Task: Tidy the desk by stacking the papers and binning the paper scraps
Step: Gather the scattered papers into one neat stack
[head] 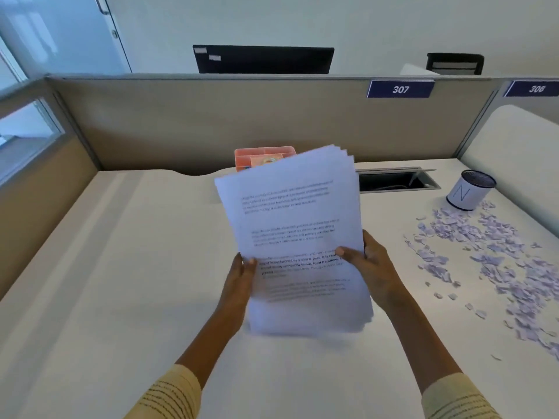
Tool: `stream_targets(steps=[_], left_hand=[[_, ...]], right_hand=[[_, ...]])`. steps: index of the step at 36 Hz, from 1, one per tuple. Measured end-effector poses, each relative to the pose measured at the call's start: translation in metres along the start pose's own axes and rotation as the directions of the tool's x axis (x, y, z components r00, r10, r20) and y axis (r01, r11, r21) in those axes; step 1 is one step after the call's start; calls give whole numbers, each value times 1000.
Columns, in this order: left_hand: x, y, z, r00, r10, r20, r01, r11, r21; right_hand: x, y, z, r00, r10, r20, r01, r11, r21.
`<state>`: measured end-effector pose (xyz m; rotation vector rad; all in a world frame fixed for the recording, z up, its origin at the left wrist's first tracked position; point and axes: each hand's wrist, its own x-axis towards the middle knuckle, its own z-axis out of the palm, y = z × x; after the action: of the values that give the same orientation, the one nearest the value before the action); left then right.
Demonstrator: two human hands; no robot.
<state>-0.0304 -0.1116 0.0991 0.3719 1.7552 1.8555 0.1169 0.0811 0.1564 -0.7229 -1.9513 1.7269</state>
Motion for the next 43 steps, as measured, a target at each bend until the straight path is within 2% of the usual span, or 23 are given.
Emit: stream_targets(steps=[5,9,15,21,25,32,37,39,40,41,43], left_hand=[[-1,49,-19,965,253,-68,-253,967,-3],[-10,58,-30,927,368,-76,-363,929,73],[-16,32,-38,949,267,-165,-253,962,106],[-19,38,-51,925,324,-199,-321,946,47],[-21,33,-60,940,289,-181,-285,957,46],[-23,38,-57,952,267,-151,-251,961,117],[-23,45,-57,963,214,-162,-174,957,230],[-24,60,-60,929,282,-241,-196,924,328],[-26,70,-62,891,365,-271,-233,878,417],[-28,83,-66,839,472,-271,-288,807,516],[-30,107,-74,721,676,-155,-425,608,671]], right_hand=[[7,-29,21,988,-156,8,154,983,100],[17,-27,38,994,-102,34,93,977,193],[19,2,67,999,18,51,-26,988,154],[25,-11,73,999,1,52,-6,996,94],[20,-2,77,997,34,72,-36,999,30],[21,0,84,998,51,29,-53,997,64],[23,4,87,998,53,-26,-53,999,11],[26,-3,85,999,16,-39,-18,998,-60],[28,-9,83,999,-13,-31,9,993,-118],[31,-17,82,999,-41,-17,37,982,-187],[37,-35,79,995,-94,23,96,932,-349]])
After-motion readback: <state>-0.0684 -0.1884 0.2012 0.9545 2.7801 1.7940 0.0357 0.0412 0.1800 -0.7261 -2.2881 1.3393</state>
